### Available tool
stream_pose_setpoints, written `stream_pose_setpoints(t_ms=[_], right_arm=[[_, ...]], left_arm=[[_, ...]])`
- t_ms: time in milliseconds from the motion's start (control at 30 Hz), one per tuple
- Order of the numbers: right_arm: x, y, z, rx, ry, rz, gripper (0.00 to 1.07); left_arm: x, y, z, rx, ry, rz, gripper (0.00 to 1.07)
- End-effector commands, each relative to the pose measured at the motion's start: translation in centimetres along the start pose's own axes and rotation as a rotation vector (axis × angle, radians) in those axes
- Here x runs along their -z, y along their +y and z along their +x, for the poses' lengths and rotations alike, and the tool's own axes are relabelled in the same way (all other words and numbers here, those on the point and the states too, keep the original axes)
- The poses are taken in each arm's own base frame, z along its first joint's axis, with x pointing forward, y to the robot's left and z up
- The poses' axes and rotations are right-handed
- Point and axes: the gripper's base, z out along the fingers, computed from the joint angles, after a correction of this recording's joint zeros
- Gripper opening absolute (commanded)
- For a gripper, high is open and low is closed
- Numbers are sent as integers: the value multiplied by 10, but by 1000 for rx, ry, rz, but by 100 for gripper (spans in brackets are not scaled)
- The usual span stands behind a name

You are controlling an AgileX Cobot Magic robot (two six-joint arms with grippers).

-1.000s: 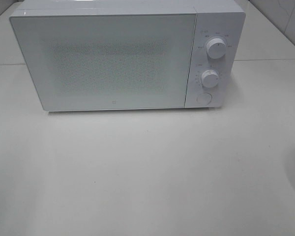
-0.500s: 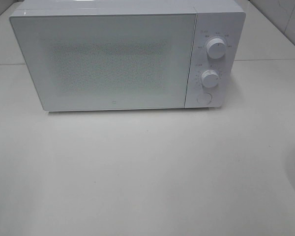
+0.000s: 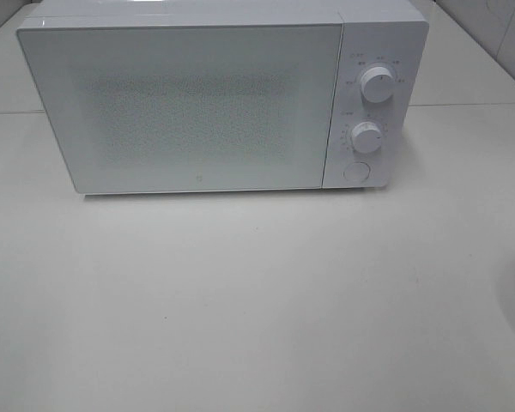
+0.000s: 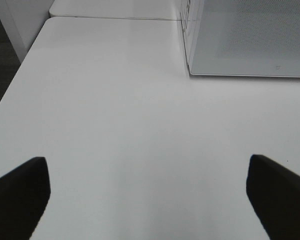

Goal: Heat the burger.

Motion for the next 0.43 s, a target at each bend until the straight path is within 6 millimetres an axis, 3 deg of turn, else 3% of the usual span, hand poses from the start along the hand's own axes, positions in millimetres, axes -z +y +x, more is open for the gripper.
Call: stream_pose_setpoints(t_ms=[33, 433], right_arm=[[4, 0, 2, 6, -46, 3, 75], [4, 0, 2, 6, -46, 3, 75]], left_arm=[[2, 0, 0, 7, -30, -2, 101], [2, 0, 0, 7, -30, -2, 101]])
